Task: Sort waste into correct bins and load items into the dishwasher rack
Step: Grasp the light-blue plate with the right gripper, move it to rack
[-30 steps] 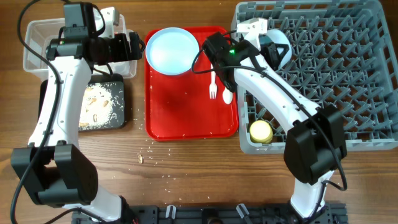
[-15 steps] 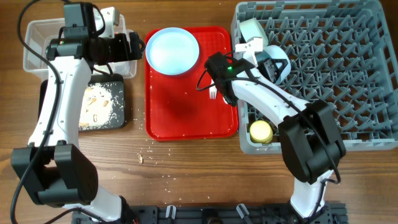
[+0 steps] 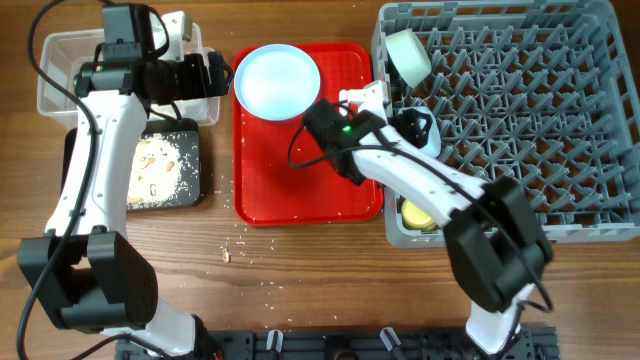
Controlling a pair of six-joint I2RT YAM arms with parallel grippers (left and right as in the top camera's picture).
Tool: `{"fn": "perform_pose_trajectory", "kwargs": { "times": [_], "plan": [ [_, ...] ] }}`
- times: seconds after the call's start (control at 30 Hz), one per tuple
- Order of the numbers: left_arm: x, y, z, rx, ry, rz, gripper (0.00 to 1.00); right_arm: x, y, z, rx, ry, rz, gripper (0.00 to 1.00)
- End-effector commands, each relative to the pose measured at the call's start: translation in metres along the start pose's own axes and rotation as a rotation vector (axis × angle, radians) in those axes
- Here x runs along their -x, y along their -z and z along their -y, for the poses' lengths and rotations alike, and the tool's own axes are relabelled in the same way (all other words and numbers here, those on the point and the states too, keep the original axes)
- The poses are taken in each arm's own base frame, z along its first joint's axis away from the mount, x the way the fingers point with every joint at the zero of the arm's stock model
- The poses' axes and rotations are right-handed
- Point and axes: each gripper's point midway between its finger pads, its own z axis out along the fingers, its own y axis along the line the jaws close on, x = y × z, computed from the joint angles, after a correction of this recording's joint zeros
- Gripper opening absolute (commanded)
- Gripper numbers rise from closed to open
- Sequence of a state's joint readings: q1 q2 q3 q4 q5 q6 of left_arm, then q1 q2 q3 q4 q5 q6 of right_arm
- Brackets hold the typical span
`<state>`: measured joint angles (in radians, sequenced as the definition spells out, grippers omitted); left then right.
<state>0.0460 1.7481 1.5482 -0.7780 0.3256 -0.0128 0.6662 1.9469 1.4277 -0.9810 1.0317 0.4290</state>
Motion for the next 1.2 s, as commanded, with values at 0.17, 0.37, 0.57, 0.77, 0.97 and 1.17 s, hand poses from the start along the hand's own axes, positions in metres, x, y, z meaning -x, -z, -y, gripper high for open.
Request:
{"fn": "perform_pose_trajectory", "kwargs": {
  "times": [0.17, 0.37, 0.57, 0.77, 0.97, 1.17],
  "plan": [
    [0.007, 0.006, 0.004, 0.002, -0.016, 0.025, 1.0, 0.086, 0.072, -0.036, 0.771, -0.328, 0.12, 0.88],
    [0.007, 0.006, 0.004, 0.002, -0.017, 0.025, 1.0, 0.144, 0.056, -0.063, 0.936, -0.531, 0.226, 0.75],
    [0.007, 0.006, 0.004, 0.002, -0.016, 0.025, 1.0, 0.154, 0.028, -0.138, 1.004, -0.473, 0.116, 0.75],
    [0.007, 0.006, 0.004, 0.002, -0.016, 0.025, 1.0, 0.146, 0.009, -0.174, 1.019, -0.459, 0.042, 0.68],
    [0.007, 0.006, 0.004, 0.002, -0.016, 0.025, 1.0, 0.13, -0.01, -0.203, 1.012, -0.44, -0.004, 0.61],
    [0.007, 0.006, 0.004, 0.001, -0.016, 0.025, 1.0, 0.117, -0.01, -0.212, 1.029, -0.408, -0.05, 0.36]
  ]
}}
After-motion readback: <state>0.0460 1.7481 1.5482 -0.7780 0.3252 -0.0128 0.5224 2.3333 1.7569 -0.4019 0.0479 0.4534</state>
